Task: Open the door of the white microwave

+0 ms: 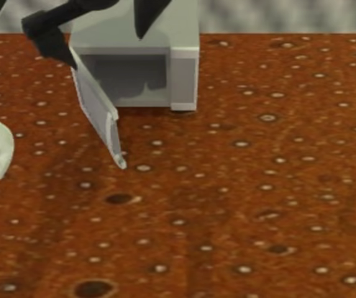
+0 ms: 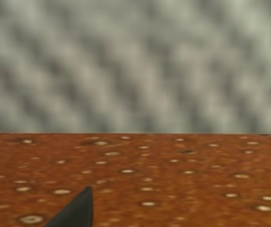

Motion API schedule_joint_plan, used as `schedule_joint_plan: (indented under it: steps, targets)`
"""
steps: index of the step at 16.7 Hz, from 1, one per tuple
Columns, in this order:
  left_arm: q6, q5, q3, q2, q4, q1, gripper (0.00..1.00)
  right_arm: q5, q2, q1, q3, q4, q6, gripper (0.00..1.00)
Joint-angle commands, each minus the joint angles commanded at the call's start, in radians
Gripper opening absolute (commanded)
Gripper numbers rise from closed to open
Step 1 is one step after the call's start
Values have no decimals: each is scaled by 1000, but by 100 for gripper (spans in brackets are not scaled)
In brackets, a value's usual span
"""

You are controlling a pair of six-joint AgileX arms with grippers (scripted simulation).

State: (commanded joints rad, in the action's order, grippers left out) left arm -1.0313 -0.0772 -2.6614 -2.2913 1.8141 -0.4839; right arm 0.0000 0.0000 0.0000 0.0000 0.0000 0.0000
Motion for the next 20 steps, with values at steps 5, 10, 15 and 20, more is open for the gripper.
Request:
schedule_joint_plan:
  steps: [5,10,15,20]
  targets:
    - [5,-4,95,-3,-24,1,100,0,0,0,0,0,0,100]
    - [9,-5,252,45,-131,6,100,0,0,0,0,0,0,100]
    - [14,-5,446,106,-266,11,100,0,0,0,0,0,0,100]
    - [18,-5,627,162,-391,17,100,0,0,0,0,0,0,100]
